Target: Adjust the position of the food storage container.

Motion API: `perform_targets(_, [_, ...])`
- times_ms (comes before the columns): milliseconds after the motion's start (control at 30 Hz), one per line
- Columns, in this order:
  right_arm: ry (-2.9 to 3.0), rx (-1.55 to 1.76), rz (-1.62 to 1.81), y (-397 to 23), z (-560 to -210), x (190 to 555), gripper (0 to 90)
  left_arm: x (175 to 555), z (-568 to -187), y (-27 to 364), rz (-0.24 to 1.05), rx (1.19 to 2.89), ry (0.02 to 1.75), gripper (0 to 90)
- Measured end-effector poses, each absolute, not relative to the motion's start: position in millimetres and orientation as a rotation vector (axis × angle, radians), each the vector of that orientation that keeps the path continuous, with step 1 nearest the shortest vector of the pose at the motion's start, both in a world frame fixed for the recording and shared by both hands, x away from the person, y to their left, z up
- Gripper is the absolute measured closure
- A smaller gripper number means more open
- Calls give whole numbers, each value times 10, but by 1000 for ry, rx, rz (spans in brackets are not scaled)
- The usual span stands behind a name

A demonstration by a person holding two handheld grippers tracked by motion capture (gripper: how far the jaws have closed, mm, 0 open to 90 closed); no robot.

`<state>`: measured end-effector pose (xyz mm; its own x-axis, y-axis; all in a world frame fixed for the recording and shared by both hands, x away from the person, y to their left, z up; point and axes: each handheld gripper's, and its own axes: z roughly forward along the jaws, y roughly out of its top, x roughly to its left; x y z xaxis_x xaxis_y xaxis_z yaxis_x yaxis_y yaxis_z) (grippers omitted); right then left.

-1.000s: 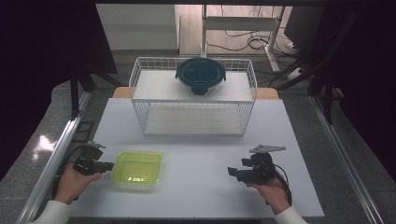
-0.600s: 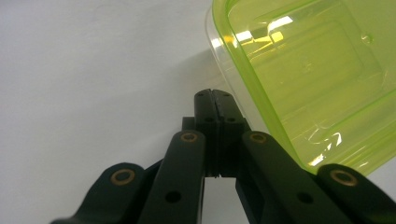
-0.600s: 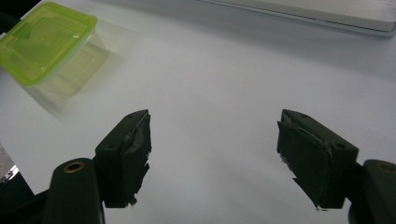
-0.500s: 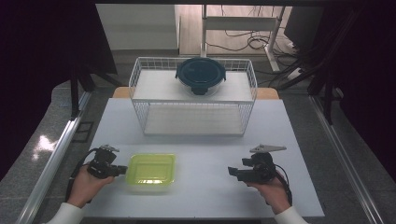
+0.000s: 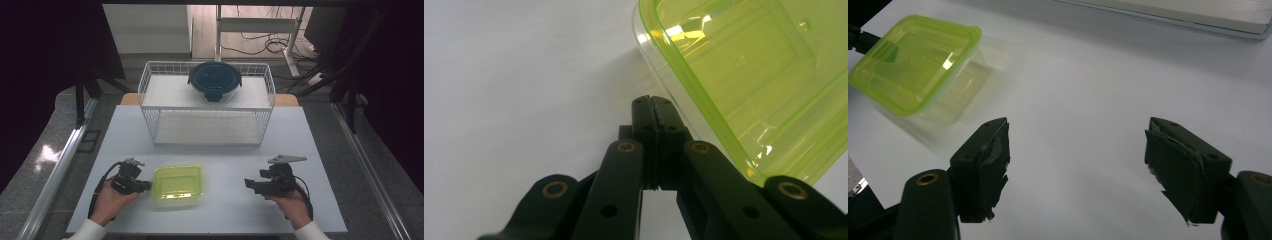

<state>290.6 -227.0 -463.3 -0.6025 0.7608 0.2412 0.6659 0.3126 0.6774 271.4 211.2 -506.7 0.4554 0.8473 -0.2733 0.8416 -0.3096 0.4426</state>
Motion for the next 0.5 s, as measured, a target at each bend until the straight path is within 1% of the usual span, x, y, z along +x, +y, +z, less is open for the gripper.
perform_targets(333, [2444,1334,1167,-2277,-4626,2908,255,2841,-5105,1696,-15,2201,1346,898])
perform_targets(500, [2439,1347,1174,-2278,-4619,2900,255,2879,-5091,1524,-30,2180,1325,899])
